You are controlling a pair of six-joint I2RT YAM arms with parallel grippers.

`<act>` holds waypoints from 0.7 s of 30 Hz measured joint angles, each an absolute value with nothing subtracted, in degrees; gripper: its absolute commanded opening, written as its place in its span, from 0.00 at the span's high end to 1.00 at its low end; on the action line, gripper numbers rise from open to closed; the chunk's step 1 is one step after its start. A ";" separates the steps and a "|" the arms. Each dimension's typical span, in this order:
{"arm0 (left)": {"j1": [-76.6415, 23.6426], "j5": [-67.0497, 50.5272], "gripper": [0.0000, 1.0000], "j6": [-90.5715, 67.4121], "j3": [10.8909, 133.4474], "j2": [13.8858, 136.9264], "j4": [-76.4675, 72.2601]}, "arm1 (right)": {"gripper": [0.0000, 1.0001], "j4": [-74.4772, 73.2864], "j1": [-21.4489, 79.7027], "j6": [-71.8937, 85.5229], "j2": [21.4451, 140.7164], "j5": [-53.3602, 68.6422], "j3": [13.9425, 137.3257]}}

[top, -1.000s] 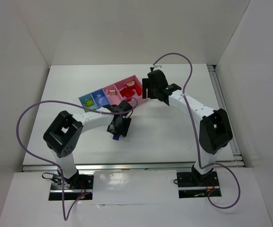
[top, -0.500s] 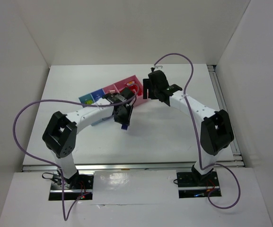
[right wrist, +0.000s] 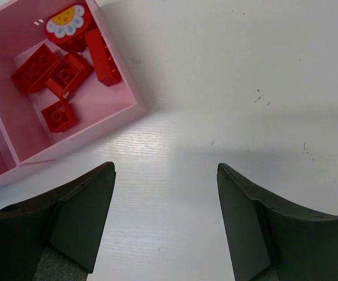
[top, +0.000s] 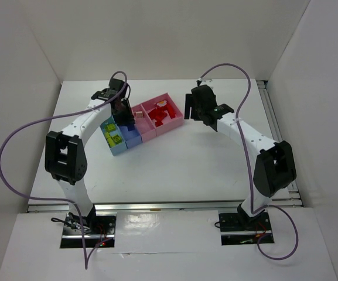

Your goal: Sort the legos into containers by color

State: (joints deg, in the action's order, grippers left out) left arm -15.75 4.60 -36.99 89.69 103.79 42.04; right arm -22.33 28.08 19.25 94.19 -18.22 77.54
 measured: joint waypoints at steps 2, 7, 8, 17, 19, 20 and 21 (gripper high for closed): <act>-14.57 4.58 0.73 -37.80 91.05 106.02 42.02 | 0.23 -22.57 27.57 19.22 94.11 -18.48 77.36; -13.93 4.62 0.29 -38.68 93.30 109.84 42.59 | 0.23 -23.24 26.96 19.22 93.89 -18.63 76.58; -13.93 4.80 0.22 -39.35 93.49 110.26 42.72 | 0.23 -23.33 26.96 19.22 93.86 -18.61 76.40; -15.68 6.96 0.09 -39.16 94.11 109.84 44.01 | 0.00 -24.86 26.94 21.91 93.89 -20.80 76.51; -18.13 8.40 0.09 -37.63 94.13 108.60 44.16 | 0.00 -27.00 26.70 24.38 94.00 -23.86 76.95; -19.84 9.32 0.09 -36.88 94.04 107.50 44.10 | 0.00 -28.38 26.33 26.44 94.06 -25.82 77.19; -21.87 10.13 0.09 -35.94 93.67 105.78 43.88 | 0.00 -29.47 25.80 28.36 94.08 -27.64 77.36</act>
